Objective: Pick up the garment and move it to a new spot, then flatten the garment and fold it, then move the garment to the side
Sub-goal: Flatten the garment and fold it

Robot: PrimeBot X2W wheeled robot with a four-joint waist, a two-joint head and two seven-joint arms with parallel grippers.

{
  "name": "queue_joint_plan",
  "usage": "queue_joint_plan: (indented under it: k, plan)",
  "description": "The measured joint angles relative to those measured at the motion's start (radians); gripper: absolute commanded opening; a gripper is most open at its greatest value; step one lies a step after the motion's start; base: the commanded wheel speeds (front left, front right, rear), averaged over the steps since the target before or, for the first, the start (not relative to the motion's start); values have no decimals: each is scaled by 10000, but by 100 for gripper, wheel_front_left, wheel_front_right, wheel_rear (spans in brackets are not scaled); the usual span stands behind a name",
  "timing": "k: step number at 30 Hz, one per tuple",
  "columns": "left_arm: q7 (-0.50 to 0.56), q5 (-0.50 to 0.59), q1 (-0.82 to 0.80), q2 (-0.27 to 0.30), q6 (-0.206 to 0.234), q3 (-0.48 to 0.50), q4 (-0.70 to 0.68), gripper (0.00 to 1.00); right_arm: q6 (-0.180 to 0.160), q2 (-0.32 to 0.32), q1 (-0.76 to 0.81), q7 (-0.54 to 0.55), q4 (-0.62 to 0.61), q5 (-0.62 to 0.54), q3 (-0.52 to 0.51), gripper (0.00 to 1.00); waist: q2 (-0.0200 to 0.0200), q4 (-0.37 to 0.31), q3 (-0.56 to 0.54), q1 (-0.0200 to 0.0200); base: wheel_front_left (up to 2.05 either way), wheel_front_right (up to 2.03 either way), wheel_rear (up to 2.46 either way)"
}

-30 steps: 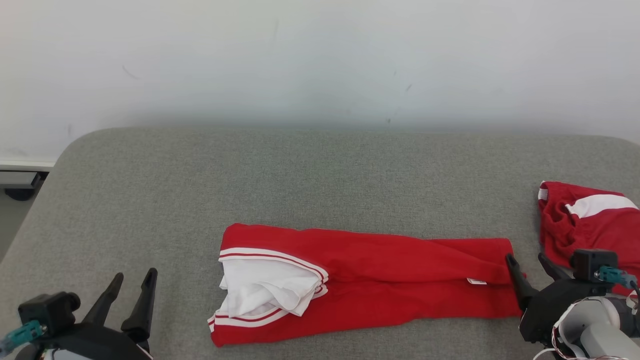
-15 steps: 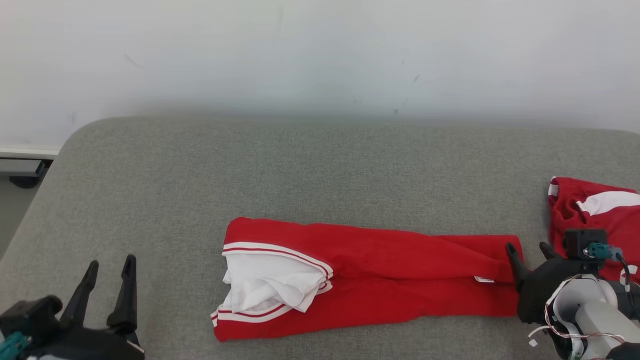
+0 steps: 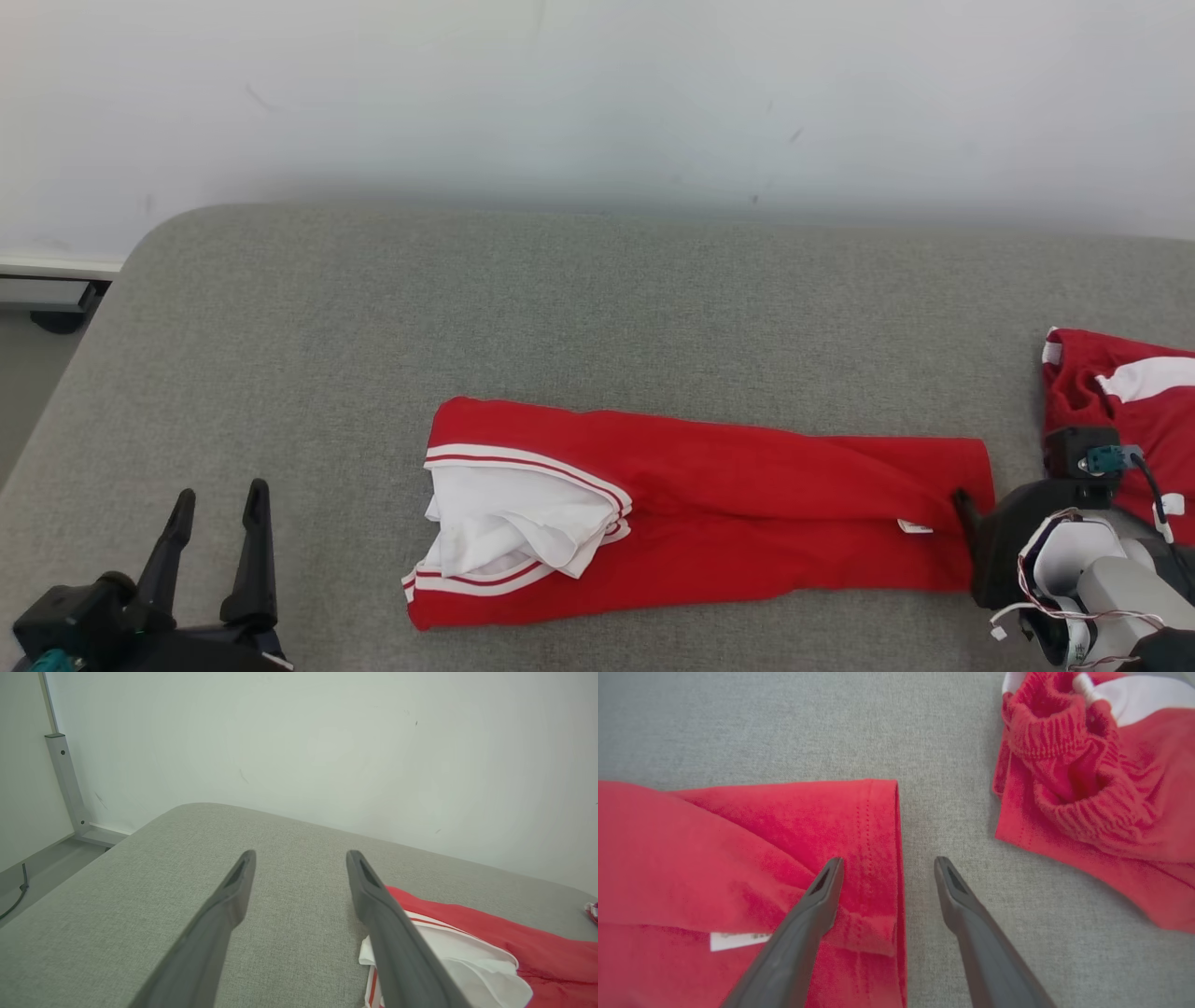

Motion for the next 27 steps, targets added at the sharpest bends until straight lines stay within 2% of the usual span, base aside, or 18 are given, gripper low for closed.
queue_joint_plan:
  k: [9,10,11,14,20,23,27]
  plan:
    - [0,495,-74,-284,0,-13,-234,100,-82,94,-400,1058,788,23,159,100,0,351,182,0,0,0,0]
    - [0,512,-74,-313,0,-21,-232,100,-77,107,-436,1156,867,31,186,60,0,393,190,0,0,0,0]
    - [0,520,-71,-349,0,-13,-232,100,-69,111,-513,1254,917,46,192,0,0,432,192,0,0,0,0]
    - [0,537,-28,-410,0,25,-230,100,-46,211,-652,1478,978,98,303,0,0,488,161,0,0,0,0]
    - [0,644,328,-497,0,203,-211,100,215,234,-806,1559,1104,215,234,0,0,362,28,0,0,0,0]
    - [0,662,372,-527,0,288,-215,100,437,-8,-808,1553,1043,238,165,0,-1,246,-64,0,0,0,0]
    - [0,708,480,-518,0,408,-259,100,568,-445,-834,1538,840,230,140,0,-1,31,-172,0,0,0,0]
